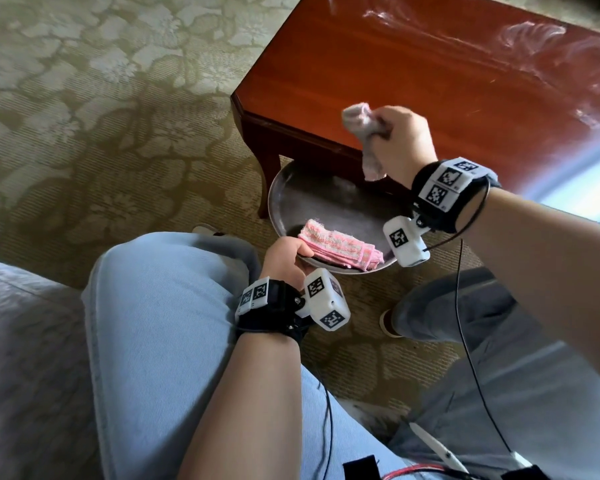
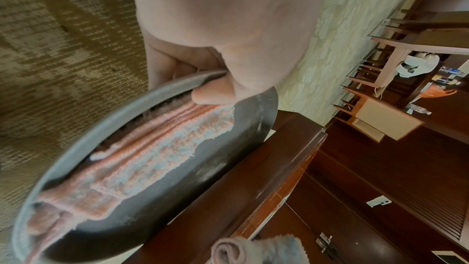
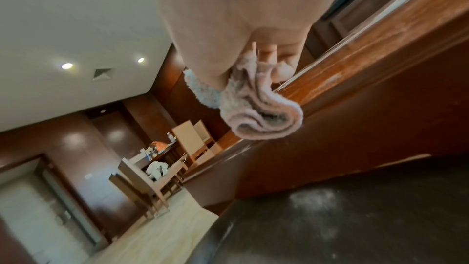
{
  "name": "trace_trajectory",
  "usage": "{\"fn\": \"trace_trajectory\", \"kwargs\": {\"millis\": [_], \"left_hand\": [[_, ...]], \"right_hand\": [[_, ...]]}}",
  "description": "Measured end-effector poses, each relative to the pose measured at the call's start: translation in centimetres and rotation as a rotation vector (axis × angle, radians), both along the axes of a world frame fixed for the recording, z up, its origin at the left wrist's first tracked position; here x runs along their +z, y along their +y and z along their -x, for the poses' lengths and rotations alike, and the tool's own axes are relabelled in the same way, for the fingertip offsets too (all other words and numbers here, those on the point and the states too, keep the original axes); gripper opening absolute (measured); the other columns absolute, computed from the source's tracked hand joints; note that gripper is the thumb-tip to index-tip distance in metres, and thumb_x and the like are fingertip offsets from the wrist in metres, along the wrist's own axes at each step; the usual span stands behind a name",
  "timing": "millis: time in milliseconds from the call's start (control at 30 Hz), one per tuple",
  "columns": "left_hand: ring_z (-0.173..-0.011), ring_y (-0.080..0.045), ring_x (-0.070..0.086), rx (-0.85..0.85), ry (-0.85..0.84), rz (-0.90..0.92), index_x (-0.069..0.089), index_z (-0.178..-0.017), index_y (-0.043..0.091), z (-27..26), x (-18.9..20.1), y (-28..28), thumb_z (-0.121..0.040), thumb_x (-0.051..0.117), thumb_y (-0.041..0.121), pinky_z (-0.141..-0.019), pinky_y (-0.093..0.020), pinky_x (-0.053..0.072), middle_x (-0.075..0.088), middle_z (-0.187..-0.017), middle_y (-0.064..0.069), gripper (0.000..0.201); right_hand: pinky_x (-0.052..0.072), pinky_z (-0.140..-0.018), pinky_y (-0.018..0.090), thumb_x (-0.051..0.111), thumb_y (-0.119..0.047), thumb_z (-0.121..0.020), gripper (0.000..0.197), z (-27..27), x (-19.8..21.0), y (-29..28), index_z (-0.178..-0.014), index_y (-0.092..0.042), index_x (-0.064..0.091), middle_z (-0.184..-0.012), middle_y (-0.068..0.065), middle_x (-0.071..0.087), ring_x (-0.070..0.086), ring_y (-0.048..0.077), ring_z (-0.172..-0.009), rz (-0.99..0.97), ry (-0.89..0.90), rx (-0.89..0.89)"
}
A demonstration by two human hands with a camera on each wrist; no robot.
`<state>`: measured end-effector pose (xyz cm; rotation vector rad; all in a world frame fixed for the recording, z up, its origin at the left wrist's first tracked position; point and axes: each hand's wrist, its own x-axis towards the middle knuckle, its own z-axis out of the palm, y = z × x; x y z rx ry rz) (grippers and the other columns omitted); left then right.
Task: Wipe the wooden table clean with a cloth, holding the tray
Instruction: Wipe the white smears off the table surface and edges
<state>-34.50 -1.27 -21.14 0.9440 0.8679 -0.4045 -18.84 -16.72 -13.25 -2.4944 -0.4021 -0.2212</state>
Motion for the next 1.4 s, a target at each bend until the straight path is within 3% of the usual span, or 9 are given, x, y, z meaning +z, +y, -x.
{"fn": "trace_trajectory", "kwargs": {"millis": [167,333,500,733,967,1067,1167,1300,1400], "left_hand": [[-0.066,-0.021,0.059,0.004,0.007,0.057,0.056,-0.093,-0.004,1.3,0.4,0.2,-0.084,0.049,0.004,-0.056,-0.027,0.049,0.06,-0.087,-0.014,0.014],[-0.091,-0.033,0.065,0.015,0.018,0.092,0.049,-0.133,-0.01,0.9,0.9,0.5,-0.075,0.043,-0.005,-0.058,-0.028,0.056,0.062,-0.12,-0.022,0.059],[-0.107,-0.038,0.064,0.127,0.001,0.092,0.051,-0.131,-0.007,0.7,1.0,0.2,-0.072,0.041,-0.011,-0.063,-0.031,0.059,0.062,-0.126,-0.025,0.06],[-0.107,-0.037,0.065,0.131,0.0,0.113,0.052,-0.13,-0.007,0.4,0.5,0.2,-0.072,0.041,-0.011,-0.068,-0.032,0.06,0.061,-0.129,-0.024,0.059],[-0.095,-0.031,0.063,0.056,0.007,0.131,0.049,-0.137,-0.006,1.4,0.8,0.5,-0.07,0.048,-0.002,-0.081,-0.032,0.056,0.061,-0.113,-0.016,0.067],[-0.088,-0.03,0.069,0.033,0.013,0.095,0.059,-0.117,-0.006,1.5,1.0,0.3,-0.073,0.048,0.0,-0.083,-0.033,0.055,0.07,-0.103,-0.015,0.045],[-0.104,-0.036,0.068,0.001,0.013,0.041,0.061,-0.114,-0.007,1.6,0.9,0.3,-0.065,0.055,0.005,-0.101,-0.041,0.049,0.07,-0.113,-0.019,0.05],[-0.096,-0.035,0.069,-0.001,0.023,-0.021,0.066,-0.101,-0.002,1.5,0.8,0.1,-0.063,0.057,0.006,-0.088,-0.038,0.054,0.072,-0.108,-0.02,0.041],[-0.091,-0.034,0.068,-0.015,0.039,-0.033,0.064,-0.097,0.001,1.4,0.7,0.1,-0.06,0.057,0.007,-0.083,-0.037,0.054,0.073,-0.104,-0.018,0.038]], "right_hand": [[0.038,-0.076,0.026,0.053,-0.016,-0.086,0.038,-1.8,-0.5,-0.2,-0.123,-0.02,0.061,-0.117,0.013,0.055,0.057,0.03,-0.1,0.082,0.053,-0.183],[0.049,-0.066,0.034,0.052,-0.004,-0.086,0.042,-0.7,-1.4,2.5,-0.121,-0.022,0.066,-0.108,0.015,0.048,0.056,0.031,-0.081,0.228,-0.061,0.131],[0.047,-0.061,0.039,0.052,-0.007,-0.091,0.039,-0.2,-2.3,4.8,-0.122,-0.028,0.065,-0.101,0.014,0.045,0.051,0.033,-0.084,0.474,-0.122,0.268],[0.041,-0.058,0.039,0.054,-0.009,-0.091,0.037,0.3,-2.4,3.7,-0.123,-0.024,0.061,-0.105,0.011,0.044,0.048,0.033,-0.092,0.618,-0.127,0.271],[0.039,-0.058,0.037,0.055,-0.011,-0.092,0.037,1.3,-2.5,0.4,-0.126,-0.024,0.061,-0.106,0.01,0.045,0.047,0.033,-0.094,0.641,-0.111,0.231],[0.038,-0.059,0.036,0.056,-0.011,-0.093,0.036,1.9,-2.6,-0.9,-0.126,-0.025,0.062,-0.103,0.008,0.045,0.048,0.033,-0.092,0.607,-0.099,0.183],[0.046,-0.063,0.038,0.057,-0.011,-0.095,0.027,2.6,-2.6,-1.9,-0.119,-0.022,0.064,-0.098,0.007,0.047,0.052,0.035,-0.089,0.501,-0.053,0.131],[0.051,-0.071,0.033,0.058,0.007,-0.081,0.042,3.6,-2.3,-3.5,-0.094,-0.031,0.072,-0.097,0.003,0.058,0.063,0.027,-0.089,0.4,0.189,0.211],[0.051,-0.075,0.03,0.054,0.007,-0.077,0.049,4.3,-2.0,-4.8,-0.105,-0.027,0.076,-0.096,0.0,0.056,0.059,0.022,-0.088,0.351,0.179,0.208]]}}
